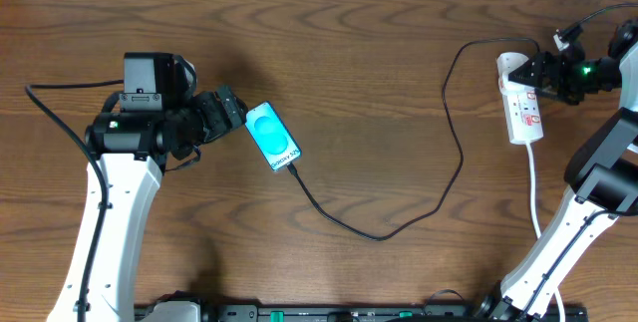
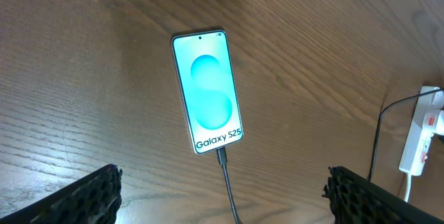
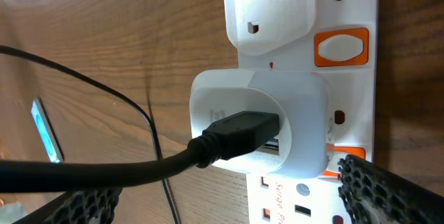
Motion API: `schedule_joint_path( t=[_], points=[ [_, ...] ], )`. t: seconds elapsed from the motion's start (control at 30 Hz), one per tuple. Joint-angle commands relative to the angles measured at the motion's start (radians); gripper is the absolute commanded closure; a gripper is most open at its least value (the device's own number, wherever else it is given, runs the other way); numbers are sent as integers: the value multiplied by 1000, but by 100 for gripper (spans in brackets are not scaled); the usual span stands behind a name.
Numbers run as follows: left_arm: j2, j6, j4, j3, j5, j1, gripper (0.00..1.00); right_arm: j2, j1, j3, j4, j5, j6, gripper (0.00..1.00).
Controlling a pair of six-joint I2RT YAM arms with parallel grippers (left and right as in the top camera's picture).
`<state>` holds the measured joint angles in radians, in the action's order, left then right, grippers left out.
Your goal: Plug charger to phone and switch on socket
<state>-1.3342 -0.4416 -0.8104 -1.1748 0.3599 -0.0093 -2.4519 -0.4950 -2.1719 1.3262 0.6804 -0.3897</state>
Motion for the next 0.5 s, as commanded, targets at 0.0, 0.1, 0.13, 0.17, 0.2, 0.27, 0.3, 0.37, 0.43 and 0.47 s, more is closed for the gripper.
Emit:
schedule_joint_path(
  t=[0.0,0.1,0.13,0.17,0.2,0.27,0.3,0.37,0.43,0.47],
  points=[
    [-2,2,-5,-9,-14,4,5,-8,8,-4,1,10,19,1],
    [-2,2,-5,-9,-14,4,5,-8,17,-4,0,9,31,1],
    [-2,2,-5,-9,-14,4,5,-8,19,-4,0,9,31,1],
    [-2,2,-5,-9,-14,4,5,-8,23,-4,-1,9,32,1],
    [-2,2,-5,-9,-14,4,5,-9,26,-4,-3,6,37,1],
    [-2,2,-5,-9,-14,4,5,-10,34,-4,-8,6,42,1],
    [-2,2,-5,-9,-14,4,5,-10,38,-4,-10,6,43,1],
    [-2,2,-5,-9,-14,4,5,-12,44,-4,-11,6,46,1],
    [-2,2,-5,-9,-14,4,5,-15,50,-4,-11,6,46,1],
    [-2,2,-5,-9,-14,4,5,-17,52,-4,-13,4,46,1]
  ],
)
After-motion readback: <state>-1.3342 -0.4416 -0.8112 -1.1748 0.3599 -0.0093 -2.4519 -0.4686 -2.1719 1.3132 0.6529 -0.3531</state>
